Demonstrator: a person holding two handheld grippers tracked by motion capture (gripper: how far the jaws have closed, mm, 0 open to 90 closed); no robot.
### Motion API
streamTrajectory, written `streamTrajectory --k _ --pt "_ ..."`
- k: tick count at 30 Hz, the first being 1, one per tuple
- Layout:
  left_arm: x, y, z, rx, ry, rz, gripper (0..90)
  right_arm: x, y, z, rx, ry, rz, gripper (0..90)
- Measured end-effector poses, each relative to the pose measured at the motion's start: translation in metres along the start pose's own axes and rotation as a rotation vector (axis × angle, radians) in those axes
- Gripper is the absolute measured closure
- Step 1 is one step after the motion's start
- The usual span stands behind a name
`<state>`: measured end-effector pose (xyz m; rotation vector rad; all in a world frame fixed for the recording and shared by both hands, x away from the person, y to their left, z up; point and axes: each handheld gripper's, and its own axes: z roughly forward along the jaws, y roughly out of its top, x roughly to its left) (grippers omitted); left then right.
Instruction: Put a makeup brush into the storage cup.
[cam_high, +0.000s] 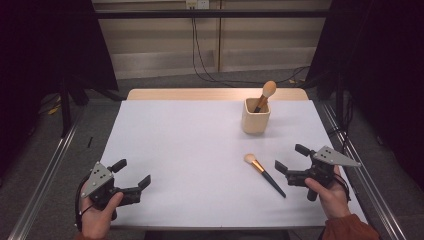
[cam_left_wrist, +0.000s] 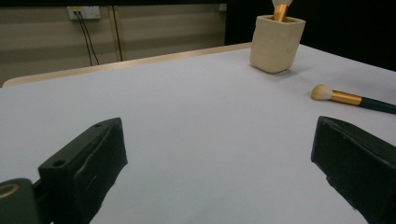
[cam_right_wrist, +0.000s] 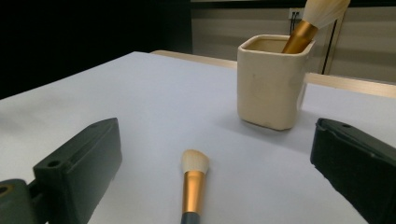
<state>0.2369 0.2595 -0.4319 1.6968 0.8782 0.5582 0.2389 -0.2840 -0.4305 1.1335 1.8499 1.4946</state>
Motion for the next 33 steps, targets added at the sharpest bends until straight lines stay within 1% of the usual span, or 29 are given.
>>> streamTrajectory --k 1,4,6,9,12,14,16,18,20,22,25,27,28,29,31,32,33 --pt "0.0 0.0 0.0 -0.001 0.001 0.002 3.1 0.0 0.001 0.002 0.003 0.0 0.002 2.2" --pt "-0.001 0.0 0.0 -0.004 0.0 0.002 3.1 0.002 0.007 0.01 0.009 0.02 0.01 1.9" --pt "-0.001 0.001 0.0 0.002 0.001 0.013 3.1 0.004 0.012 0.016 0.017 0.029 0.013 2.0" --pt "-0.001 0.001 0.0 0.003 0.0 0.014 3.1 0.006 0.016 0.024 0.02 0.041 -0.005 1.7" --pt "0.0 0.0 0.0 0.006 0.001 0.018 3.1 0.006 0.02 0.031 0.02 0.042 -0.022 1.6" --pt "0.0 0.0 0.0 0.006 0.001 0.018 3.1 0.006 0.022 0.036 0.026 0.045 -0.021 1.6" --pt "0.0 0.001 0.0 0.006 0.001 0.019 3.1 0.006 0.023 0.04 0.031 0.044 -0.031 1.6" --pt "-0.001 0.001 0.001 0.004 0.002 0.015 3.1 0.006 0.023 0.046 0.046 0.045 -0.032 1.9" --pt "-0.001 0.001 0.001 0.005 0.005 0.022 3.1 0.006 0.022 0.051 0.072 0.041 -0.014 2.1" --pt "-0.001 0.001 0.001 0.004 0.003 0.017 3.1 0.005 0.022 0.055 0.094 0.042 -0.005 2.1" --pt "0.0 0.001 0.001 0.003 0.002 0.018 3.1 0.004 0.021 0.061 0.132 0.039 -0.007 2.3" --pt "0.0 0.001 0.001 0.006 0.004 0.017 3.0 0.003 0.021 0.064 0.155 0.044 0.003 2.3" --pt "-0.001 0.001 0.001 0.007 0.004 0.017 3.1 0.003 0.022 0.065 0.176 0.053 0.003 2.3" --pt "0.0 0.001 0.001 0.01 0.001 0.026 3.1 0.002 0.023 0.066 0.191 0.065 0.002 2.2" --pt "-0.001 0.001 0.001 0.007 0.0 0.019 3.1 0.002 0.025 0.067 0.2 0.066 0.0 2.3" --pt "-0.001 0.001 0.001 0.008 0.001 0.019 3.1 0.002 0.026 0.068 0.206 0.056 -0.009 2.4" --pt "-0.001 0.001 0.001 0.007 0.001 0.017 3.1 0.003 0.028 0.069 0.225 0.058 -0.015 2.3"
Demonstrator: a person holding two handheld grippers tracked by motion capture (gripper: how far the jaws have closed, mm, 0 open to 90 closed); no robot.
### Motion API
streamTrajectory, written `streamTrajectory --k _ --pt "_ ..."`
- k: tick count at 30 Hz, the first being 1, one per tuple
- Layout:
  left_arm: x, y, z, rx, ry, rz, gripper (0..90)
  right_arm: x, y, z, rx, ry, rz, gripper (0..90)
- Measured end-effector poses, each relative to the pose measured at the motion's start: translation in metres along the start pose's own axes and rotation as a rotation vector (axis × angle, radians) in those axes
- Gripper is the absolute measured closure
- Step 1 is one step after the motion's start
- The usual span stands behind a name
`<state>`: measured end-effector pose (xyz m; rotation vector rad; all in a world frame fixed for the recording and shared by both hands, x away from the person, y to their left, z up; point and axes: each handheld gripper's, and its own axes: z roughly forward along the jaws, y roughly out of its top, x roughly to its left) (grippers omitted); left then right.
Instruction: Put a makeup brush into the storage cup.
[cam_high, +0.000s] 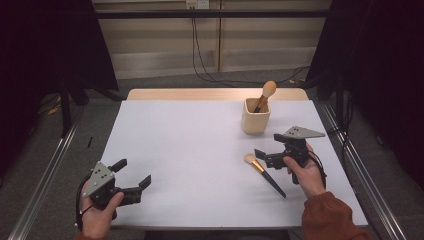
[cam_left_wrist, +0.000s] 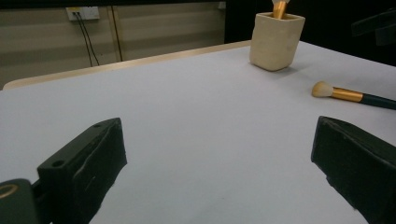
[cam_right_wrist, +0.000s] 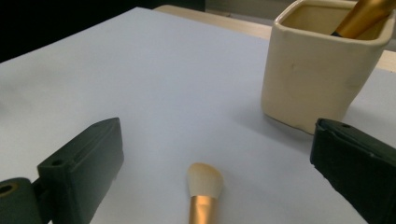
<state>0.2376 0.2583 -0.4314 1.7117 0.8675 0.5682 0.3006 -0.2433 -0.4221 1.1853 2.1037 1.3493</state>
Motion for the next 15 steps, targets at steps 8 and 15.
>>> streamTrajectory --k 8,15 --pt "0.001 0.0 -0.001 0.005 0.005 0.003 3.1 0.002 0.006 0.014 0.178 0.032 -0.032 2.2" --pt "0.001 0.0 -0.001 0.004 0.002 0.006 3.1 0.002 0.011 0.023 0.287 0.061 -0.028 3.5"
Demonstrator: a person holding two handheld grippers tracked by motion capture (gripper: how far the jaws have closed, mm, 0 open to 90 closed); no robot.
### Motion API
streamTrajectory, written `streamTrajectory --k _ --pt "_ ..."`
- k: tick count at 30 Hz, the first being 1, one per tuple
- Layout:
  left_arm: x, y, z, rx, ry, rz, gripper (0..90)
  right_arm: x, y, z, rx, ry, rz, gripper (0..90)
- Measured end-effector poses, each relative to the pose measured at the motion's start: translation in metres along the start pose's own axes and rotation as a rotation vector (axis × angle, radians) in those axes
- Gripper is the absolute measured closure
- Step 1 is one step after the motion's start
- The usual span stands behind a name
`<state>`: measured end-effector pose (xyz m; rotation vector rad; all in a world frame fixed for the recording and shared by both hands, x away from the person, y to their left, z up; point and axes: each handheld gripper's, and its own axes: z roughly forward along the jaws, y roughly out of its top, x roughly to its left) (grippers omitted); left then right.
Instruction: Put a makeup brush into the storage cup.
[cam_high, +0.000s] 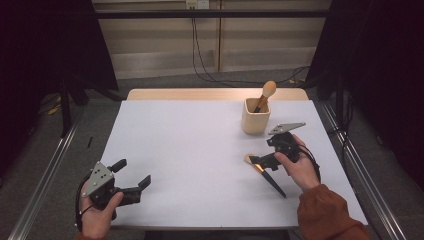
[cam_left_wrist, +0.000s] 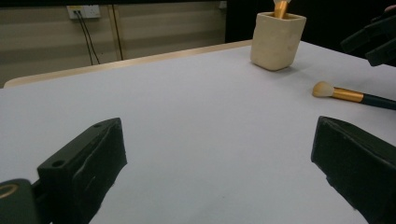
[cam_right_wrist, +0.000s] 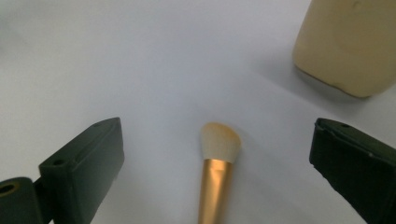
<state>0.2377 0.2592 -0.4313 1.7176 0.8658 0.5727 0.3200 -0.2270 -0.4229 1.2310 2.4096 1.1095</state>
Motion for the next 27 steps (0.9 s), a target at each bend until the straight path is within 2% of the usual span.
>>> streamTrajectory --k 2,8,16,23,26,27 --pt "0.0 0.0 0.0 0.001 0.0 0.0 3.1 -0.001 0.002 -0.001 0.01 0.0 0.01 3.8" --pt "0.0 0.0 0.0 0.004 0.002 0.0 3.1 -0.006 0.005 0.001 0.088 0.003 0.015 4.0" --pt "0.0 0.0 0.0 0.005 0.001 -0.001 3.1 -0.007 0.007 0.001 0.15 0.015 -0.016 5.6" --pt "0.0 0.0 0.0 0.006 -0.003 -0.004 3.1 -0.009 0.01 0.006 0.243 0.028 0.02 6.5" --pt "-0.001 -0.001 0.001 0.007 -0.004 -0.015 3.1 -0.007 0.011 0.01 0.292 0.024 0.004 5.9" --pt "0.0 0.0 0.001 0.008 -0.002 -0.005 3.1 -0.006 0.012 0.011 0.305 0.019 -0.01 5.9"
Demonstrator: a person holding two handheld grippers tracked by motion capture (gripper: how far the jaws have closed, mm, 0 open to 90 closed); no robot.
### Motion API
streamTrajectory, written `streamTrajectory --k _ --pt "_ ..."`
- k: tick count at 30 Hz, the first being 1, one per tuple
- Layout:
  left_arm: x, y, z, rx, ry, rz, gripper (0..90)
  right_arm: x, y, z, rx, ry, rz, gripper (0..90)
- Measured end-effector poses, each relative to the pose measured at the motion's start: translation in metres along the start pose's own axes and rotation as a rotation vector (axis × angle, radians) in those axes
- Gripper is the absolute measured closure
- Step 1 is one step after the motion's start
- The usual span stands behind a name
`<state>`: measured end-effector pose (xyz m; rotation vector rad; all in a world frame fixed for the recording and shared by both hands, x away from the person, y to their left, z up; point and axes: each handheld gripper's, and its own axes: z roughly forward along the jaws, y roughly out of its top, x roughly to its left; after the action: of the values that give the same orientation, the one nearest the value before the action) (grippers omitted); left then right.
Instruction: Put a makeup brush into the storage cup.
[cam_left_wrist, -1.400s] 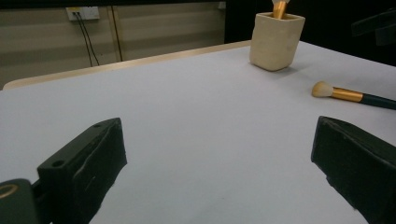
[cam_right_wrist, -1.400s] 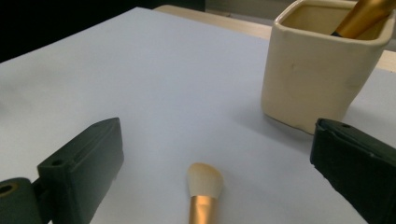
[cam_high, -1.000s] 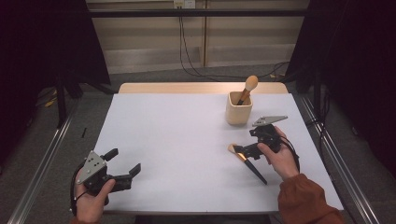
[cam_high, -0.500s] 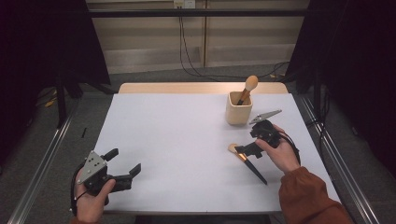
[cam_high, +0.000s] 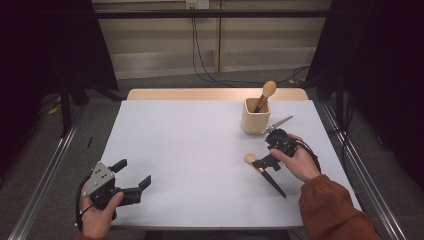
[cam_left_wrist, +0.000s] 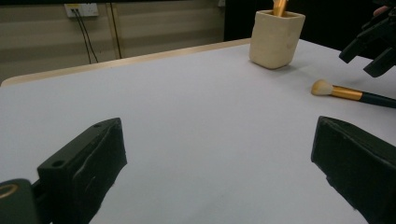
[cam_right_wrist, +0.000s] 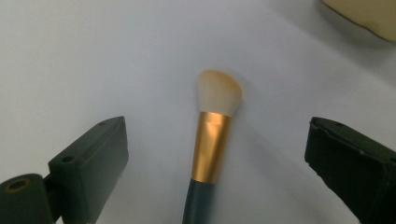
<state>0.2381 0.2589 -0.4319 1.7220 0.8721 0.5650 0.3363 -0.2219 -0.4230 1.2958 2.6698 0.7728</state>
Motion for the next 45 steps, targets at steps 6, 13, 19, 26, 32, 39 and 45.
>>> streamTrajectory --k 6,13,19,26,32,39,45 --pt "0.0 0.0 0.0 0.0 0.0 0.001 3.1 0.002 0.006 0.007 0.114 -0.011 -0.061 6.2" --pt "0.0 0.0 0.0 0.001 0.001 -0.004 3.1 0.003 0.01 0.014 0.191 -0.021 -0.095 6.4" --pt "0.0 0.0 0.001 0.004 0.0 0.003 3.0 0.006 0.01 0.022 0.258 -0.05 -0.126 6.3" --pt "0.0 0.0 0.001 0.003 -0.001 0.002 3.1 0.009 0.008 0.03 0.3 -0.081 -0.161 18.5" --pt "0.0 -0.001 0.001 0.005 -0.003 0.005 3.1 0.01 0.006 0.039 0.36 -0.084 -0.149 27.7" --pt "0.0 -0.001 0.001 0.015 -0.005 0.017 3.1 0.012 0.006 0.041 0.387 -0.093 -0.118 31.7" --pt "-0.001 -0.001 0.002 0.016 -0.009 0.014 3.2 0.013 0.012 0.042 0.436 -0.096 -0.122 42.3"
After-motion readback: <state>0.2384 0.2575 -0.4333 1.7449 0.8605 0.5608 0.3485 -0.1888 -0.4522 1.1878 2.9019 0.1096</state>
